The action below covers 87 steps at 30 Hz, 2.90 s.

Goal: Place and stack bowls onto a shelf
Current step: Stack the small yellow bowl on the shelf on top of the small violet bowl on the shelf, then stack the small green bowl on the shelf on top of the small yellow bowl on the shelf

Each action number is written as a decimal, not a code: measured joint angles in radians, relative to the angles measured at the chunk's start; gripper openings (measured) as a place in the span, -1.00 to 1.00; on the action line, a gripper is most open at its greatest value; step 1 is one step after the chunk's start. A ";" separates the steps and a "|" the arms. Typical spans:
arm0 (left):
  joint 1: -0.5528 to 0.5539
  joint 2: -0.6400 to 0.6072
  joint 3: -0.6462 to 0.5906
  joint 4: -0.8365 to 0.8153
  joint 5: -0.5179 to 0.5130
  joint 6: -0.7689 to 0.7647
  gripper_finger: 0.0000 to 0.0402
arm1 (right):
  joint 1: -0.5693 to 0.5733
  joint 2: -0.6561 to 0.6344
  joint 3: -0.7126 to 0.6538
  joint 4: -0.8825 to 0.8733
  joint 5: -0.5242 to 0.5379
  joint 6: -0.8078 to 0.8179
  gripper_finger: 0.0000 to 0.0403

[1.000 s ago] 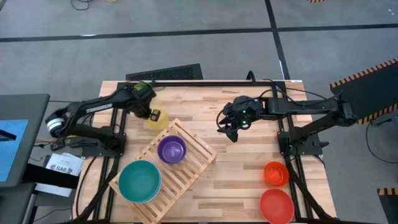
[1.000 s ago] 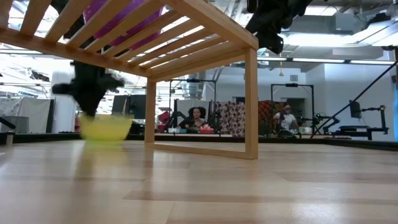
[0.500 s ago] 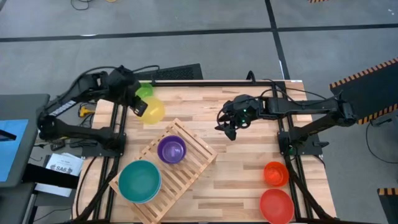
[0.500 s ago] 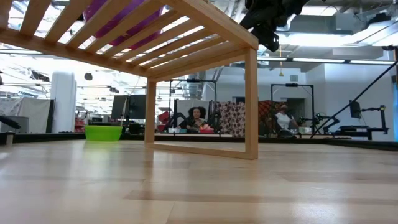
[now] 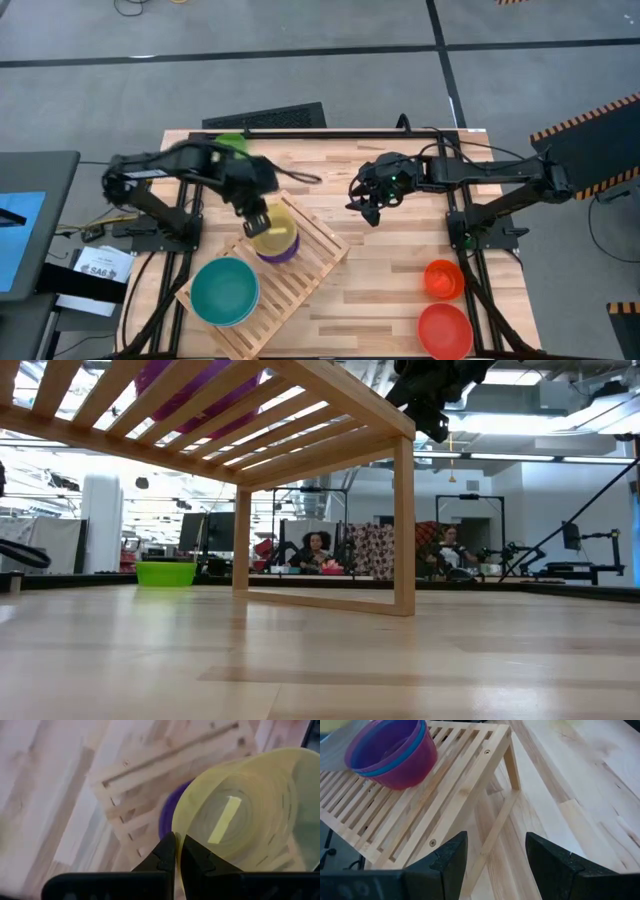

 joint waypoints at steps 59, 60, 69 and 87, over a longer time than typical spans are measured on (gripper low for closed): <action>-0.234 -0.582 -0.929 1.256 -0.499 0.161 -1.00 | 0.000 0.000 0.000 -0.006 0.000 0.000 0.12; -0.242 -0.586 -0.944 1.266 -0.525 0.160 -1.00 | 0.000 0.000 0.000 -0.006 0.000 0.000 0.12; -0.284 -0.495 -0.983 1.278 -0.532 0.143 -1.00 | 0.000 0.057 0.000 -0.002 0.023 0.008 0.12; -0.169 -0.626 -0.833 1.034 -0.834 0.265 -1.00 | -0.023 0.064 0.000 0.077 0.018 0.008 0.12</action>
